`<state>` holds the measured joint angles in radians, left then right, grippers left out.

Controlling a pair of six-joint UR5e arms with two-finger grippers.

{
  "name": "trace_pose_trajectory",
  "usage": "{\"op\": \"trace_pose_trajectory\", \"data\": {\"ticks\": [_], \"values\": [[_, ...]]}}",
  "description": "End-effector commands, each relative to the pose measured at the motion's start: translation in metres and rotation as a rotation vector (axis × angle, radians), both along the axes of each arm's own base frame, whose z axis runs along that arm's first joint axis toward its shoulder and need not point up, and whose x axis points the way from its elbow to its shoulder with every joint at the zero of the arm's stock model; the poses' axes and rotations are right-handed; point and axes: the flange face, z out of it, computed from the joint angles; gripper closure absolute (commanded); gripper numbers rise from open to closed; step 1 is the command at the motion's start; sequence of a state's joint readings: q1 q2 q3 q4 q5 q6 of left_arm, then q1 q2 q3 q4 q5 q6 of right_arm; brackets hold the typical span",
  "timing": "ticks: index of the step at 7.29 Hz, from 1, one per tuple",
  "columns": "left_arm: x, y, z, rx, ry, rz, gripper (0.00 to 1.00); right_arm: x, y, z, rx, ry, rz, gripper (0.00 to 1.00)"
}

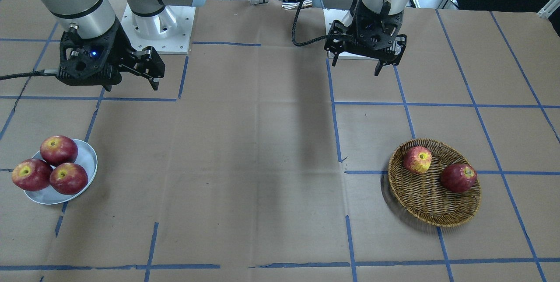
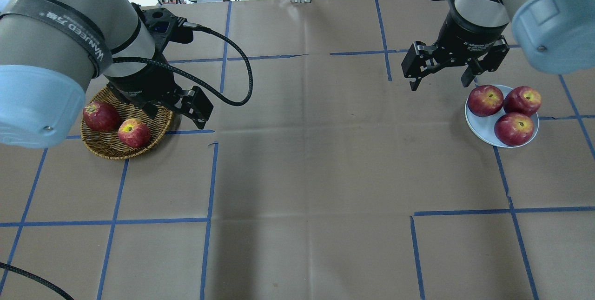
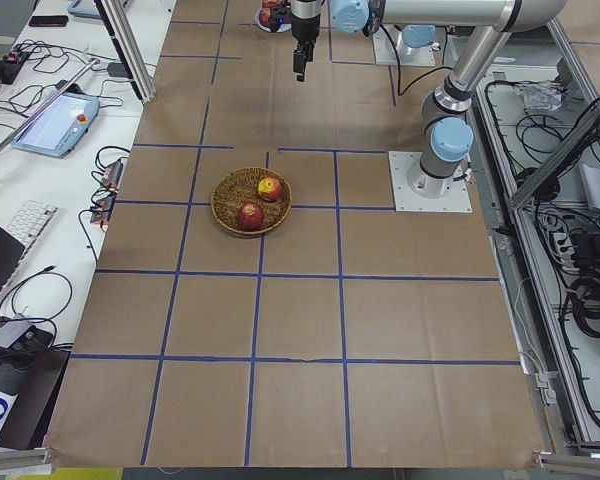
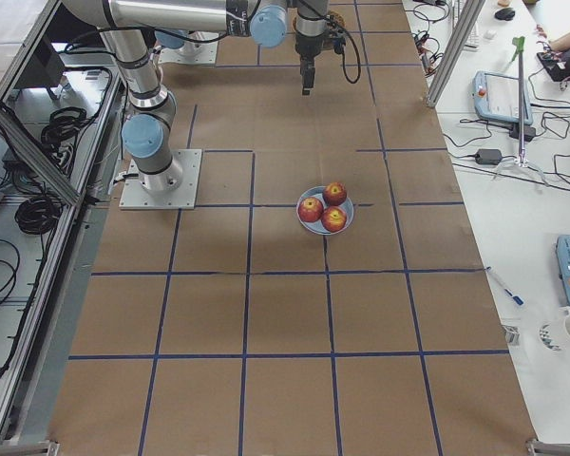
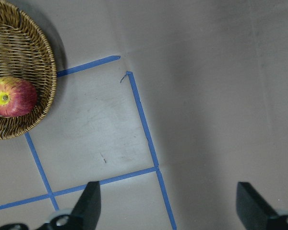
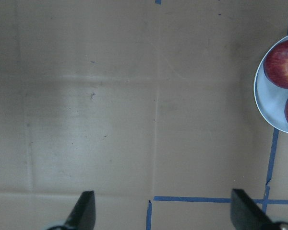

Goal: Transfer apple from basket to plate
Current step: 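Lower the left gripper into the basket over the yellow-red apple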

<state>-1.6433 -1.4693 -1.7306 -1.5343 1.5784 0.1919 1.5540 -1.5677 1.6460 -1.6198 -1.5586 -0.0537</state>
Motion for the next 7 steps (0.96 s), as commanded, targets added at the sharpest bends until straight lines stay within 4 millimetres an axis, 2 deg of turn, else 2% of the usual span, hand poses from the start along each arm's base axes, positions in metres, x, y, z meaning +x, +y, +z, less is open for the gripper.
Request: {"op": "trace_pose_trajectory", "data": {"ticks": [1, 3, 5, 6, 7], "values": [[0.001, 0.005, 0.002, 0.009, -0.002, 0.001, 0.01, 0.0, 0.0, 0.0, 0.0, 0.0, 0.0, 0.0], [0.002, 0.009, 0.005, 0.018, -0.003, 0.002, 0.01, 0.0, 0.0, 0.0, 0.0, 0.0, 0.0, 0.0], [0.016, -0.005, -0.008, 0.038, -0.002, 0.03, 0.01, 0.0, 0.0, 0.0, 0.0, 0.0, 0.0, 0.0], [0.03, -0.019, -0.03, 0.076, 0.007, -0.067, 0.02, 0.001, 0.0, 0.0, 0.0, 0.0, 0.001, 0.0], [0.064, -0.042, -0.059, 0.068, 0.019, -0.215, 0.02, 0.001, 0.0, 0.0, 0.0, 0.0, 0.001, 0.0]]}}
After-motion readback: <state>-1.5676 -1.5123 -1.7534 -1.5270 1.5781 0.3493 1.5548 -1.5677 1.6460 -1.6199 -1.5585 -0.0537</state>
